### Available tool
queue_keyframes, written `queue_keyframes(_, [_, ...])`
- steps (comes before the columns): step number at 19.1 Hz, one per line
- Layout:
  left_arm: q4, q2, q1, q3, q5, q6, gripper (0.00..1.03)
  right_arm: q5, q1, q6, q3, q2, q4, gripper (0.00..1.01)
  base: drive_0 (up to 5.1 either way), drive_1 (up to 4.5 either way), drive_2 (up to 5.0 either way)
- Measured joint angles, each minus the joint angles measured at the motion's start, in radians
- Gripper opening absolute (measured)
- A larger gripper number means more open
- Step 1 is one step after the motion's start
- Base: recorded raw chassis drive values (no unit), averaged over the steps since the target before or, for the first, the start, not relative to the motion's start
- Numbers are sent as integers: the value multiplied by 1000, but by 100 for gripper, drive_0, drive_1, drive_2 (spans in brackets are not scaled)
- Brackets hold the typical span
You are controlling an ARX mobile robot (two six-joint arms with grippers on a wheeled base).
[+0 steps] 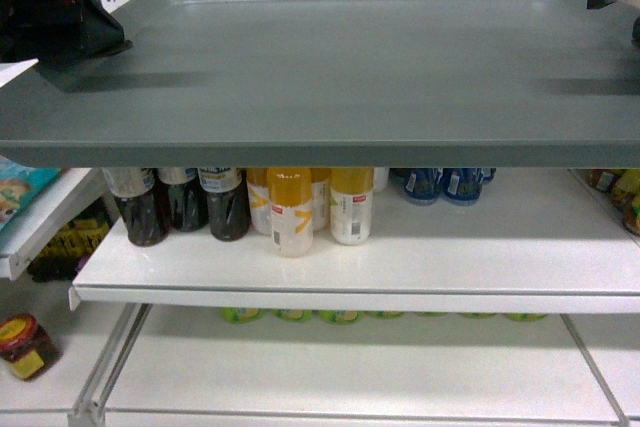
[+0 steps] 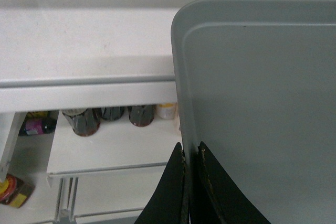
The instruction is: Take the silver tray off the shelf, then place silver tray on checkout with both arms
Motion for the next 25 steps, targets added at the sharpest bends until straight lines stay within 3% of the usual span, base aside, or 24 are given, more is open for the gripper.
queue_keyframes(25, [-3,-6,-3,0,-1,0,4,-1,-5,0,1,0,-3,2,4,-418,427])
